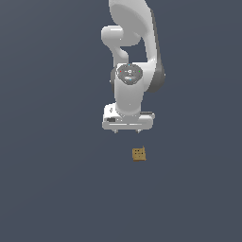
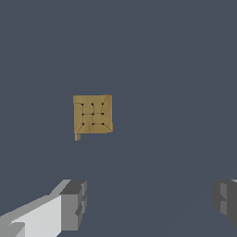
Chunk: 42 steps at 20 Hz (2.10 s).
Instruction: Pick up the object and move it to a goal position.
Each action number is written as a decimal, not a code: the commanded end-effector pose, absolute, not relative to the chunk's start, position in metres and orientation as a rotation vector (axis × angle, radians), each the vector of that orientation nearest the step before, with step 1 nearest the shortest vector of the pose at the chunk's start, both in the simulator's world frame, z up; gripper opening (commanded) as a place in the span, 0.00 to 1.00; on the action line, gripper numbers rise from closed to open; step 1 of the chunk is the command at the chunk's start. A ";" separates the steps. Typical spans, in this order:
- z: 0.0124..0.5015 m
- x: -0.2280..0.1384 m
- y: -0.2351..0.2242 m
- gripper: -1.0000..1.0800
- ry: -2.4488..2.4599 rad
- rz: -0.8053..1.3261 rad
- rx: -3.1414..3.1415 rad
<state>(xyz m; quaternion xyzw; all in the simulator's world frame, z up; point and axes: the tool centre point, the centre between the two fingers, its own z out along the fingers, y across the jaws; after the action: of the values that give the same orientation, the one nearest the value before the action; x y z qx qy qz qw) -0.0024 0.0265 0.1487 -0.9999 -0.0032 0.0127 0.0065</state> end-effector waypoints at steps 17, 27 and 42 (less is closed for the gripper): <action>0.067 0.039 0.088 0.96 -0.042 0.003 -3.141; 0.056 0.040 0.092 0.96 -0.045 0.003 -3.141; 0.011 0.041 0.092 0.00 -0.044 0.000 -3.141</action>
<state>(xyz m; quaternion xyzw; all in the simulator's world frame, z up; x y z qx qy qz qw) 0.0402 0.0924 0.0109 -0.9999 -0.0141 0.0008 0.0000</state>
